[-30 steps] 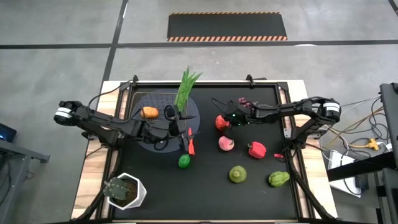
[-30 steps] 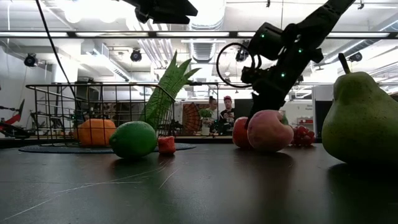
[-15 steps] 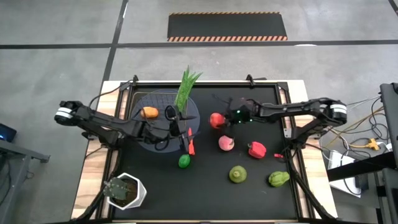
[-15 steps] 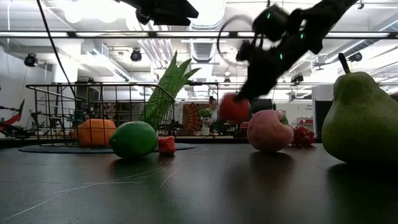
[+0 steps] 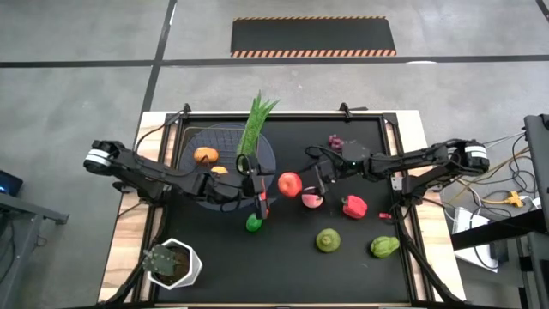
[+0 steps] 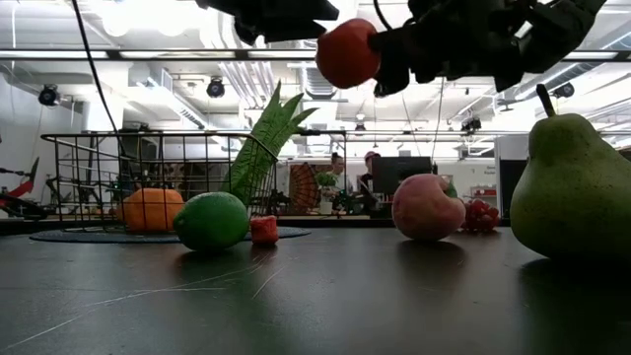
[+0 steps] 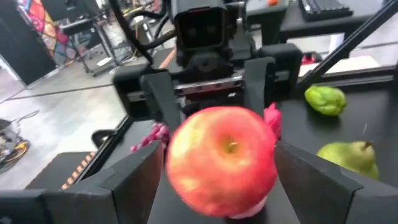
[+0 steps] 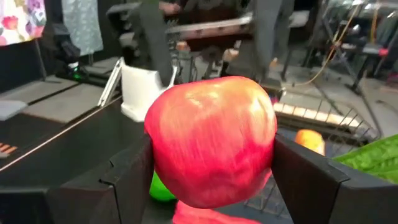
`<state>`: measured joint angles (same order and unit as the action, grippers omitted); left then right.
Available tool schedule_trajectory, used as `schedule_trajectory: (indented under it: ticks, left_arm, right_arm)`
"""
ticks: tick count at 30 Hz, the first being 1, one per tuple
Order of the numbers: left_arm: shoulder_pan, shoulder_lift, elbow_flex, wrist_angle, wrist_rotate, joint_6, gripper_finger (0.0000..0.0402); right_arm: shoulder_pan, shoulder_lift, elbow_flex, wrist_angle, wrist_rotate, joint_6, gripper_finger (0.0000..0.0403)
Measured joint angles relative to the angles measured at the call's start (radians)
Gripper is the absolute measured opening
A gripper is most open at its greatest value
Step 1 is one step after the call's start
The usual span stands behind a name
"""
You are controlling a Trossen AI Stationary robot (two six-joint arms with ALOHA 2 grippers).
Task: Build produce basket
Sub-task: Put the red apple into the wire basket
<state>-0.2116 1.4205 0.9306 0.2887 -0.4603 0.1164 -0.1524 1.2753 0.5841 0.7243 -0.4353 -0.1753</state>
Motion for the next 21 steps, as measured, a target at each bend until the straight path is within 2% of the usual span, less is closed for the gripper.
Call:
schedule_trajectory:
  ticks: [6,16,21]
  left_arm:
    - [-0.003,0.029,0.001,0.051,0.040,-0.005,0.0287]
    - [0.008,0.041,0.001,0.069,-0.028,-0.050,0.0314]
    - [0.013,0.067,0.001,0.076,-0.030,-0.033,0.0327]
  right_arm:
    - [0.000,0.002,-0.006,0.011,0.008,-0.001,0.0273]
    - [0.000,0.002,-0.006,0.017,0.016,-0.001,0.0274]
    - [0.000,0.002,-0.006,0.013,0.020,0.000,0.0274]
